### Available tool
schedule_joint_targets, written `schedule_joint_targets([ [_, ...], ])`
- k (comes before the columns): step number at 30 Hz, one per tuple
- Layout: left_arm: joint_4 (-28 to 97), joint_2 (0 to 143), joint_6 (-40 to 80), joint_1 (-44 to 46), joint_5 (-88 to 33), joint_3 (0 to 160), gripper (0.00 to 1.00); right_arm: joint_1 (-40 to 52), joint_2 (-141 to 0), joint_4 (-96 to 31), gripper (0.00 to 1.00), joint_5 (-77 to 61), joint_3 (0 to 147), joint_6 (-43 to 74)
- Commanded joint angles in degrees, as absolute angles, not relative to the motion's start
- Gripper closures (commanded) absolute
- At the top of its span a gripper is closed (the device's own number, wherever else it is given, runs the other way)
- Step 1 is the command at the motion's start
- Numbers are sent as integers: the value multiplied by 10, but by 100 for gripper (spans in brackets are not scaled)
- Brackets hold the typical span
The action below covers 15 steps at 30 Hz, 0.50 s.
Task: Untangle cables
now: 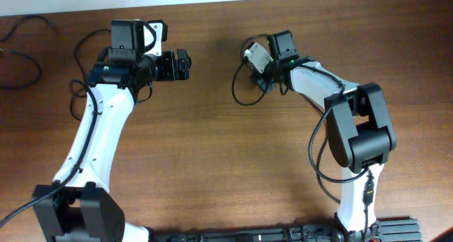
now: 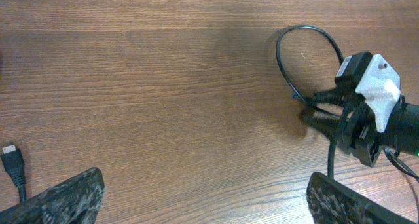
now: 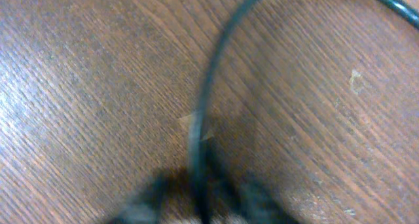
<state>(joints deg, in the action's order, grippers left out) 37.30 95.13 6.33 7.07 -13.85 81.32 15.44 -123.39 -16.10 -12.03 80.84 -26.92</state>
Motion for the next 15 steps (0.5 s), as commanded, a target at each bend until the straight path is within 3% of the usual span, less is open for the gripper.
schedule_joint_targets([
  [1,372,952,66,71,-135,815,1,158,-1252,-168,96,-170,811,-167],
  [4,372,952,66,71,-135,815,1,188,-1229,-179,96,-305,821,-40],
  [8,344,945,67,56,-135,816,1,236,-1115,-223,96,-304,912,-20],
  [13,346,839,98,-117,-141,816,1,253,-1087,-144,96,-341,1088,131],
  [15,357,816,98,-154,-141,816,1,267,-1087,-210,96,-341,1087,141],
])
